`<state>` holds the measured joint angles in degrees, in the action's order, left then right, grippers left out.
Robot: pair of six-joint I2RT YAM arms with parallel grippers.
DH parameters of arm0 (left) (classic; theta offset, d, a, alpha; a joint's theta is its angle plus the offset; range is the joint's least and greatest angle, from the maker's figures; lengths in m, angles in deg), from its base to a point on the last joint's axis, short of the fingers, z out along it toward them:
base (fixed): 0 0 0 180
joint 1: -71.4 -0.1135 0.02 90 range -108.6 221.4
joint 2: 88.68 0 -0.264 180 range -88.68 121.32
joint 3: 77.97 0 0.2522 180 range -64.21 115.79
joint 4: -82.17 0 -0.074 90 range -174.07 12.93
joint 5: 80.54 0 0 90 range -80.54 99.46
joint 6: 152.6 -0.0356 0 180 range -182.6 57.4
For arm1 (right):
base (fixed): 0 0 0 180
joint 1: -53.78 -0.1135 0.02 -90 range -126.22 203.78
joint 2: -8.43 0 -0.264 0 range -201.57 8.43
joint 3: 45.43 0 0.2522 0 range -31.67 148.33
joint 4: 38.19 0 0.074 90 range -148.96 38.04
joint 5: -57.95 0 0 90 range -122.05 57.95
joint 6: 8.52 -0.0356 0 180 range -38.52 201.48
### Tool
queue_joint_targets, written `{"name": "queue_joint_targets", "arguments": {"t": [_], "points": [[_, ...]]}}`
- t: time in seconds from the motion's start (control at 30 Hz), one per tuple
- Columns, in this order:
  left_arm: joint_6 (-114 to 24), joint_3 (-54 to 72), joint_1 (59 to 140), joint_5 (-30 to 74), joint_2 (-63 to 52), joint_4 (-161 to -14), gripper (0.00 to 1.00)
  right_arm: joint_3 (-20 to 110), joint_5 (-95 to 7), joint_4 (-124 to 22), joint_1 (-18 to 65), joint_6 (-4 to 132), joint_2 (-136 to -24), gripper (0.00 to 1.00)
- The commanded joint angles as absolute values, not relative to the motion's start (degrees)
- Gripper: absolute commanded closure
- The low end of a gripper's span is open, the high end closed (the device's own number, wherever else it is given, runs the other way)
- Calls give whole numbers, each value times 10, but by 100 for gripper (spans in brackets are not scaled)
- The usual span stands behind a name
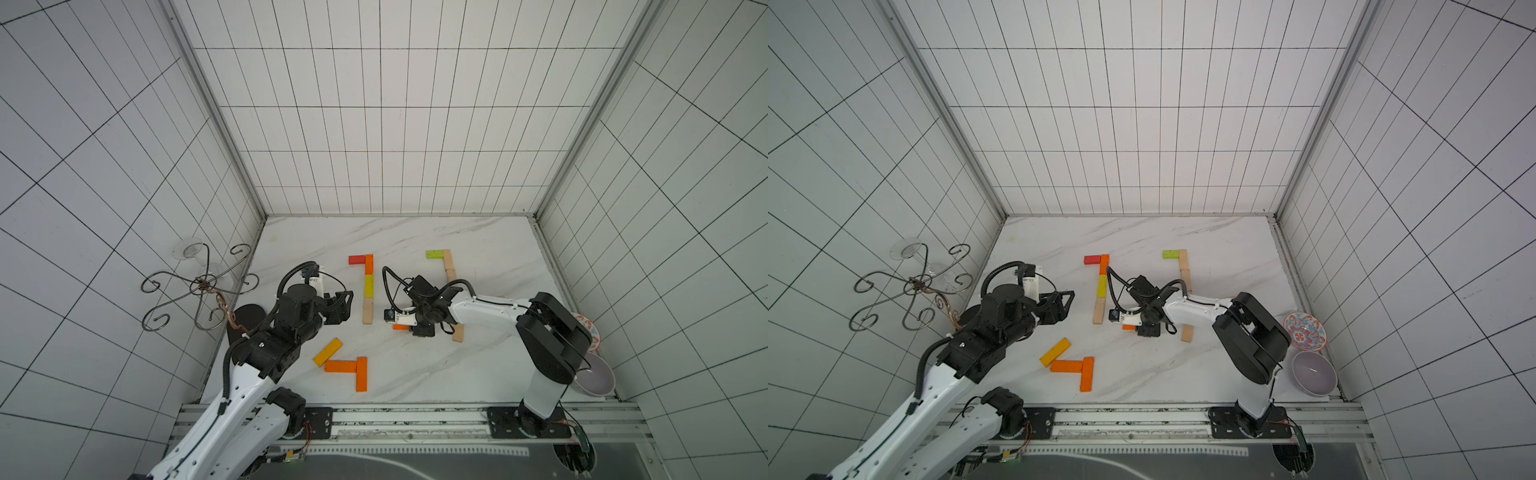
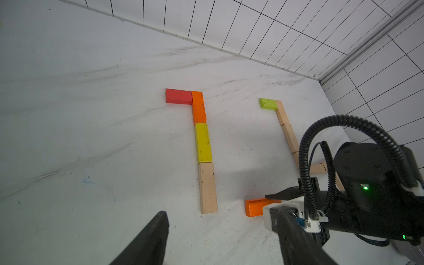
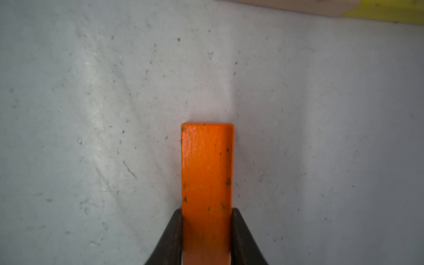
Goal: Assemble a giraffe with building blocks
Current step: Assemble the building block at the center of the board.
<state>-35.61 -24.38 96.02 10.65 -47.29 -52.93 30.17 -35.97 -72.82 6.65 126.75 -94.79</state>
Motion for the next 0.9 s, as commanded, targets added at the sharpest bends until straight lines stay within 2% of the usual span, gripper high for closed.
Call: {"name": "queue_joint_targets", "arguments": {"t": [0.0,0.6,0.77,0.87], "points": [[-360,-247,956,114,-475,-526,26,374,-383,-756,68,1295,-984,79],[-360,-254,943,104,-474,-529,25,502,-402,-816,56,1276,-1081,74],[-359,-256,941,105,-472,-533,25,521,-413,-833,54,1267,-1092,67],[-361,-256,940,104,-472,-533,25,522,-414,-838,50,1267,-1093,60]]}}
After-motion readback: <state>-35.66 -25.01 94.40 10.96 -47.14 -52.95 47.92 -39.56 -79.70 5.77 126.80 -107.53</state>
